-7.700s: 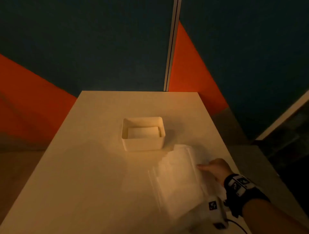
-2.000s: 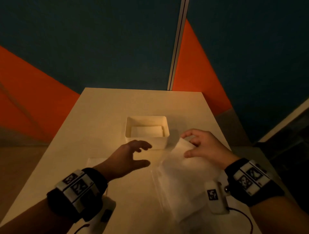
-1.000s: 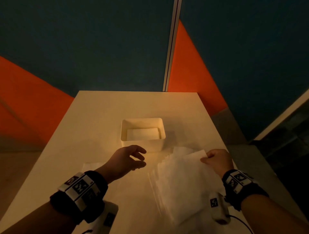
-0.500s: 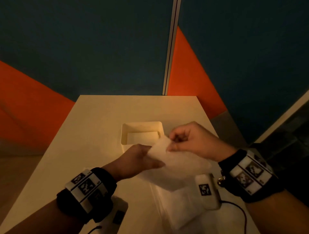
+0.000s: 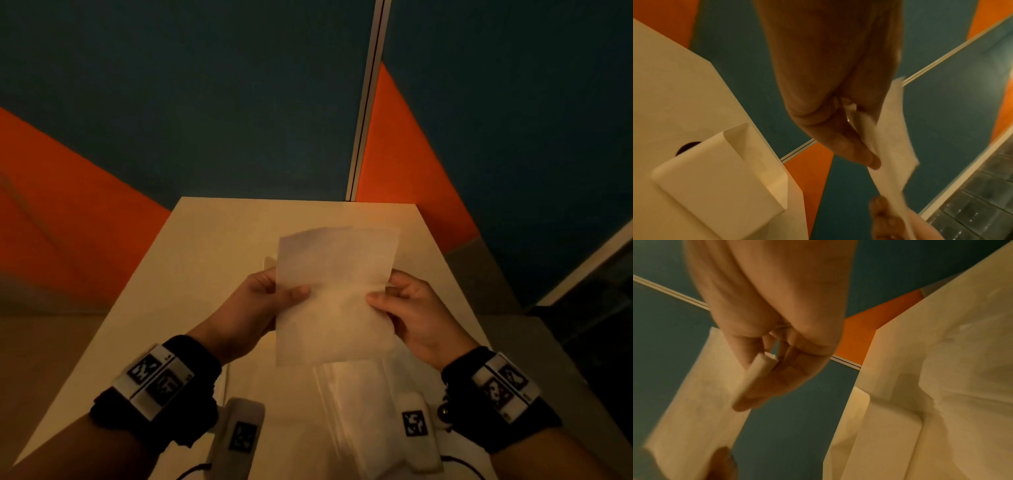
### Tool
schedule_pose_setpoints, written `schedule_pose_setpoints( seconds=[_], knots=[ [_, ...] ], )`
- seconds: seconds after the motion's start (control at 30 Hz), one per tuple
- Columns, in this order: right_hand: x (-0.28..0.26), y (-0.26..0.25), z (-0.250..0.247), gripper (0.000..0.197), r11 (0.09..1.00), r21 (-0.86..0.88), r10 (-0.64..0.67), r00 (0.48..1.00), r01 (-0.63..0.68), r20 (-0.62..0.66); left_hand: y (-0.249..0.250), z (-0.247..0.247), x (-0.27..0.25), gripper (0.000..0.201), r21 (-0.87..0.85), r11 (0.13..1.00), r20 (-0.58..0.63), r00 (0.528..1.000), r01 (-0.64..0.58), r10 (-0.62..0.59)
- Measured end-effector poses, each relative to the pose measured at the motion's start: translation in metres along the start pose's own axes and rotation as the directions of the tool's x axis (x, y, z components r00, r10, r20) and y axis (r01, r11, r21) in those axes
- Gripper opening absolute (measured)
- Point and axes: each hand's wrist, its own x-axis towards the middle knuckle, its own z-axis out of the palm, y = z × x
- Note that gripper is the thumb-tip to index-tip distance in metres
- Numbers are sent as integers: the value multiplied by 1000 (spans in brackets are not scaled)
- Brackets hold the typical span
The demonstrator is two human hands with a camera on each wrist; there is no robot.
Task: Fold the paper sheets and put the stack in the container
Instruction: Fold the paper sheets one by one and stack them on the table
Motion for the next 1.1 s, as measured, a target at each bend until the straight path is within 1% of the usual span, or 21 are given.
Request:
schedule_pose_setpoints(
  seconds=[0.07, 0.1, 0.17, 0.2, 0.27, 0.33, 0.37, 0.4, 0.43, 0.47, 0.5, 0.57, 0.63, 0.7, 0.73, 0.77, 0.83, 0.9, 0.97, 1.03, 1.1],
  knots=[
    [1, -1, 0, 20, 998, 59, 4, 999, -1, -39, 1, -5, -1, 35, 3, 1000, 24, 1000, 15, -15],
    [1, -3, -1, 19, 997, 74, 11, 999, -7, -52, 2, -7, -2, 33, 17, 1000, 28, 1000, 14, -14],
    [0, -6, -3, 25, 997, 68, 22, 999, -19, -43, 5, -10, -3, 20, 57, 998, 35, 999, 17, -19],
    [0, -7, -4, 30, 996, 81, 35, 999, -33, -24, 7, -11, -4, 20, 76, 997, 40, 999, 18, -21],
    [0, -8, -6, 36, 983, 160, 84, 996, -85, 12, 9, -14, -6, 24, 102, 995, 56, 998, 20, -25],
    [0, -8, -7, 42, 975, 182, 124, 992, -127, 27, 12, -15, -9, 20, 109, 994, 81, 997, 11, -20],
    [0, -8, -6, 39, 981, 146, 123, 992, -126, 28, 12, -16, -10, 31, 126, 992, 94, 995, 11, -23],
    [0, -7, -6, 29, 991, 82, 102, 994, -104, 29, 12, -18, -11, 44, 144, 989, 94, 995, 20, -34],
    [0, -8, -5, 20, 997, 8, 74, 997, -74, 37, 11, -19, -11, 50, 170, 985, 96, 994, 27, -44],
    [1, -8, -3, 27, 997, -63, 49, 997, -45, 59, 12, -20, -12, 50, 187, 982, 105, 993, 28, -49],
    [1, -8, -2, 38, 993, -116, 33, 995, -22, 96, 11, -21, -12, 47, 207, 978, 121, 991, 27, -53],
    [2, -8, 4, 50, 986, -166, 31, 983, 0, 183, 10, -19, -13, 35, 242, 969, 150, 986, 40, -78],
    [5, -7, 13, 53, 978, -211, 56, 963, 1, 265, 7, -16, -13, 25, 298, 953, 182, 977, 51, -109],
    [9, -4, 22, 51, 970, -244, 60, 957, 11, 284, 4, -15, -14, 30, 342, 937, 197, 970, 68, -143],
    [11, -3, 25, 48, 967, -253, 48, 967, 17, 249, 3, -17, -15, 33, 347, 935, 172, 974, 77, -144],
    [12, -3, 26, 44, 965, -263, 39, 981, 13, 190, 1, -22, -18, 34, 333, 939, 116, 985, 85, -130],
    [13, -2, 22, 36, 963, -269, 49, 996, -28, 71, -3, -37, -25, 33, 280, 956, -72, 995, 87, -70],
    [12, 1, 14, 30, 958, -278, 73, 997, -72, -7, -11, -57, -36, 33, 209, 973, -256, 966, 97, -41],
    [11, 6, 5, 26, 949, -296, 94, 993, -110, -68, -26, -79, -48, 35, 153, 979, -380, 923, 132, -65],
    [10, 13, -3, 23, 942, -304, 111, 986, -143, -120, -42, -99, -60, 37, 129, 974, -459, 882, 187, -109],
    [9, 19, -9, 21, 937, -307, 123, 981, -165, -153, -59, -111, -68, 40, 101, 965, -507, 847, 244, -161]
  ],
)
